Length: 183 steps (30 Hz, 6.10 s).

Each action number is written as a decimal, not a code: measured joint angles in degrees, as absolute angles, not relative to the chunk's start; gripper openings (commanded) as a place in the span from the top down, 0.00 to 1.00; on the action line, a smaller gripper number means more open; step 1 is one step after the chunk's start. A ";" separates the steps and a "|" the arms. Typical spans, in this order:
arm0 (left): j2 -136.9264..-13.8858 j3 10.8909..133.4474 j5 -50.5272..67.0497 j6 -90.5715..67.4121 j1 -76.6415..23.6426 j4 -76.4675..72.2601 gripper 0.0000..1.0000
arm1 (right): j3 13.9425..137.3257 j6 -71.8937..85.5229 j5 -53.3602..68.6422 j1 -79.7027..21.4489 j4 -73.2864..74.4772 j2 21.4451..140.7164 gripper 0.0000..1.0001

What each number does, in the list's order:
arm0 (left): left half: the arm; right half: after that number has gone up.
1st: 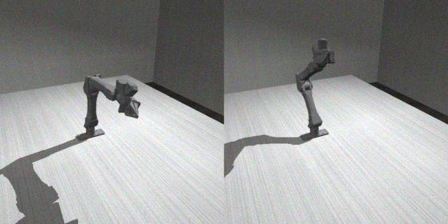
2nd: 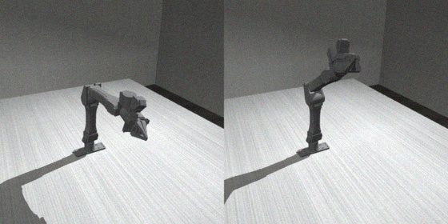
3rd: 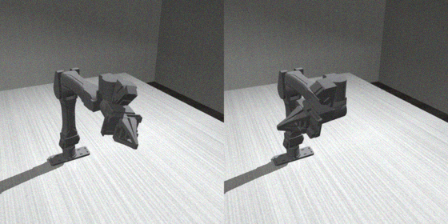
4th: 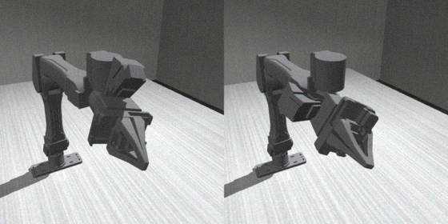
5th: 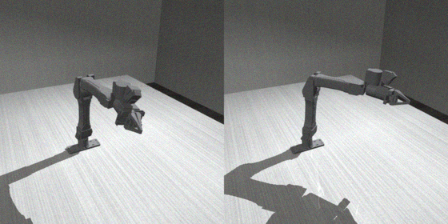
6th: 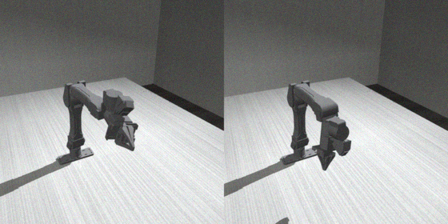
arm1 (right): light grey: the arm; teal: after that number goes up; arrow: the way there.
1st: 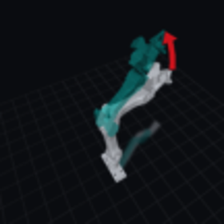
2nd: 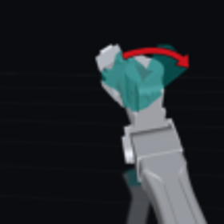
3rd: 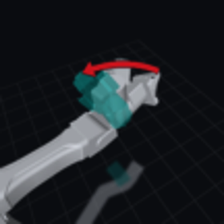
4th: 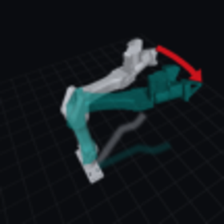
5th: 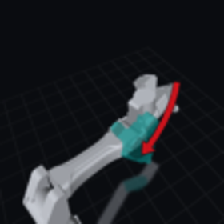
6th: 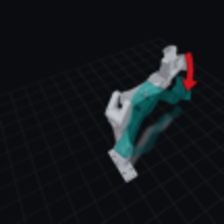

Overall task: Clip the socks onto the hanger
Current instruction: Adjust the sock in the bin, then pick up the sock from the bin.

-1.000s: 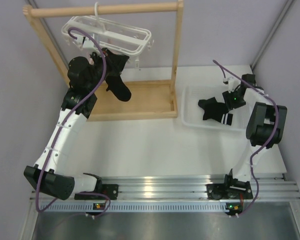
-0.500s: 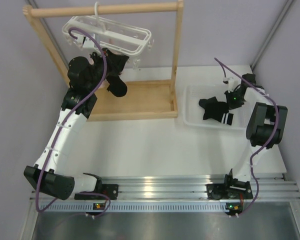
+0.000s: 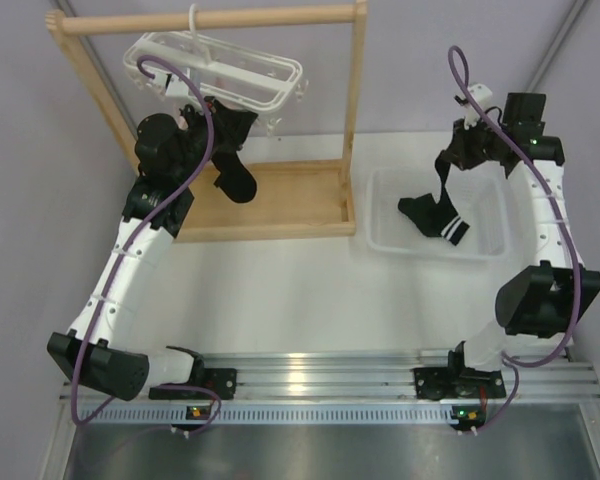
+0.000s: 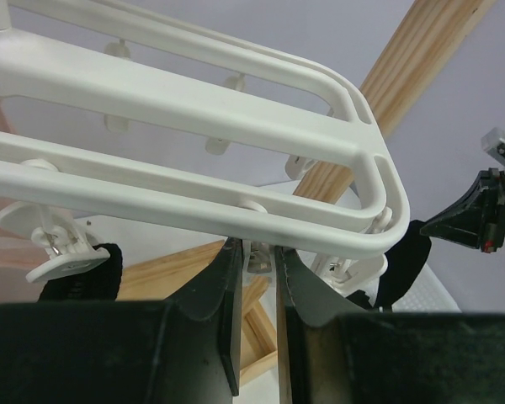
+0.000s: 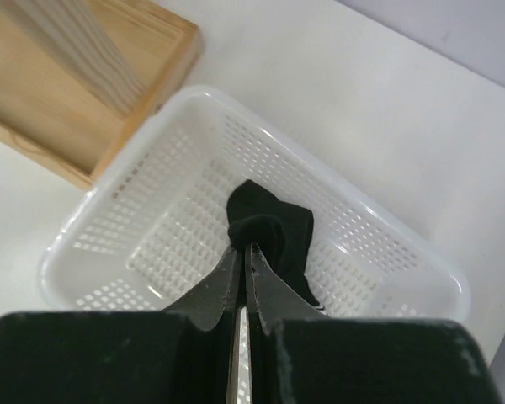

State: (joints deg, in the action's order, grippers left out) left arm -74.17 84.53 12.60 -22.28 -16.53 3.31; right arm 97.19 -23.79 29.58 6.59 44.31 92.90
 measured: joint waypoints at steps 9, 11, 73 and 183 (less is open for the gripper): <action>-74.04 84.51 12.60 -21.89 -16.53 3.51 1.00 | 106.74 -16.45 33.67 -0.30 47.62 92.79 1.00; -73.97 84.51 12.60 -21.82 -16.53 3.53 1.00 | 109.27 -15.25 34.06 -1.26 47.62 93.17 1.00; -73.97 83.74 12.14 -20.84 -16.29 3.92 1.00 | 81.03 -33.56 20.16 -8.82 31.77 107.37 0.38; -73.97 83.72 13.32 -20.91 -15.31 4.84 1.00 | 87.31 -58.59 25.74 -2.81 37.36 116.62 1.00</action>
State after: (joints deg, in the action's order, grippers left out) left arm -73.97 83.72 13.32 -20.91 -15.31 4.84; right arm 87.31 -58.59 25.74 -2.81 37.36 116.62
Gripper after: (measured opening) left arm 0.200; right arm 0.022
